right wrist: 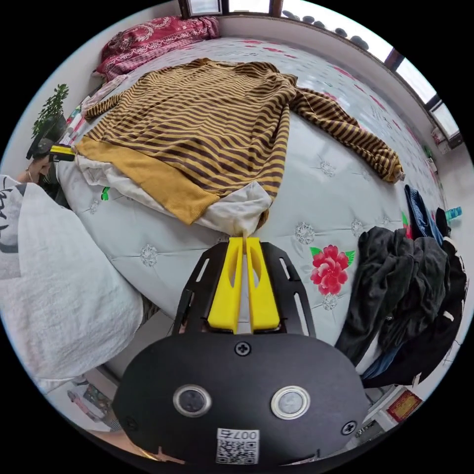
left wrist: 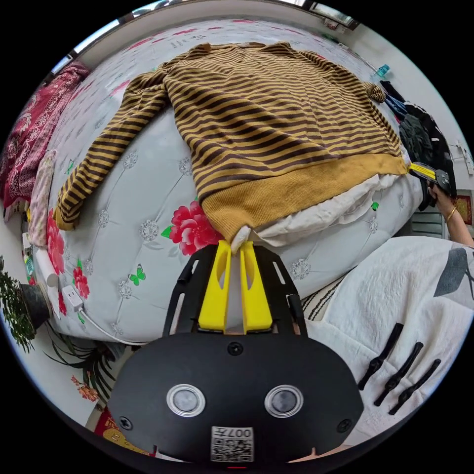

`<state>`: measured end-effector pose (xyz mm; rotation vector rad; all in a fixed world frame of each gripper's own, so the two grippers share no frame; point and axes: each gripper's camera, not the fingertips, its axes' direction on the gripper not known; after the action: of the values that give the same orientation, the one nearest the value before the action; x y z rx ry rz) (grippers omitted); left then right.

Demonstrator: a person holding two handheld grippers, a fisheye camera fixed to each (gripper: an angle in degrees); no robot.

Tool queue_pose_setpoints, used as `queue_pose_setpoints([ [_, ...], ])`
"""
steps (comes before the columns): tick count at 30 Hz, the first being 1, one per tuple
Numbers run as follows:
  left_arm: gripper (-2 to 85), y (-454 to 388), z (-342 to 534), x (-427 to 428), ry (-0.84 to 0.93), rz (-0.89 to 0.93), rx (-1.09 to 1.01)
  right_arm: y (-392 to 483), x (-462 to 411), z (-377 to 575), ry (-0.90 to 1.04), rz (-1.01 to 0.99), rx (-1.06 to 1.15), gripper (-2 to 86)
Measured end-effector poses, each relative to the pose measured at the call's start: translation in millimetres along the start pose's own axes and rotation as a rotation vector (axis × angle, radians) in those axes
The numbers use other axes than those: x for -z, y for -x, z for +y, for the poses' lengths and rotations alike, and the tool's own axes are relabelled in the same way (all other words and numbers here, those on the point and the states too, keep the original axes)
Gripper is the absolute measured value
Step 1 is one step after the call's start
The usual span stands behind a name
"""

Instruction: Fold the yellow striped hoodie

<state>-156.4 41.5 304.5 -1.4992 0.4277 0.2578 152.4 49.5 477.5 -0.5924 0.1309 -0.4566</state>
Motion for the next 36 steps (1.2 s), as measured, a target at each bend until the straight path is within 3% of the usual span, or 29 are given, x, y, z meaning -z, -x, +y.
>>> queue_pose_setpoints([
  [4,0.3,11.9,1.0,76.3,-0.067,0.026,-0.020,-22.3,64.9,-7.5,-0.062,-0.388,-0.014,0.0],
  [8,-0.2,15.3,9.6,160.2,-0.051,0.006,-0.110,-75.0,119.7,16.2,-0.313,-0.941,-0.244,-0.2],
  [10,-0.2,20.3,9.5,183.5,-0.019,-0.030,-0.111,-87.5,120.1,28.7,-0.383,-1.100,-0.324,-0.1],
  [12,-0.2,29.4,5.9,186.5,0.069,-0.021,-0.099,-90.3,114.6,37.9,-0.349,-1.070,-0.387,0.0],
  [14,0.3,37.1,-0.1,146.3,0.228,0.050,-0.119,-80.8,90.7,41.8,-0.123,-0.791,-0.418,0.4],
  [17,1.8,41.4,2.9,76.3,0.254,0.156,-0.077,-54.8,64.0,44.9,-0.032,-0.387,-0.342,2.3],
  [20,6.8,38.1,20.2,47.3,0.214,0.150,0.038,-18.9,65.0,37.0,-0.024,-0.158,-0.209,6.6],
  [26,15.6,45.8,43.5,54.7,0.038,0.282,0.206,-1.1,69.9,20.5,-0.067,-0.167,-0.181,9.8],
  [30,16.0,50.3,20.8,43.2,0.013,0.312,0.229,-3.1,56.0,-7.5,-0.074,-0.165,-0.212,8.6],
  [33,10.3,37.6,-4.8,36.3,0.133,0.125,0.201,5.0,26.7,-26.4,0.109,-0.094,-0.162,4.9],
  [36,1.9,22.8,-10.6,48.3,0.165,0.141,0.125,6.2,42.8,-31.6,0.136,-0.158,-0.165,1.5],
])
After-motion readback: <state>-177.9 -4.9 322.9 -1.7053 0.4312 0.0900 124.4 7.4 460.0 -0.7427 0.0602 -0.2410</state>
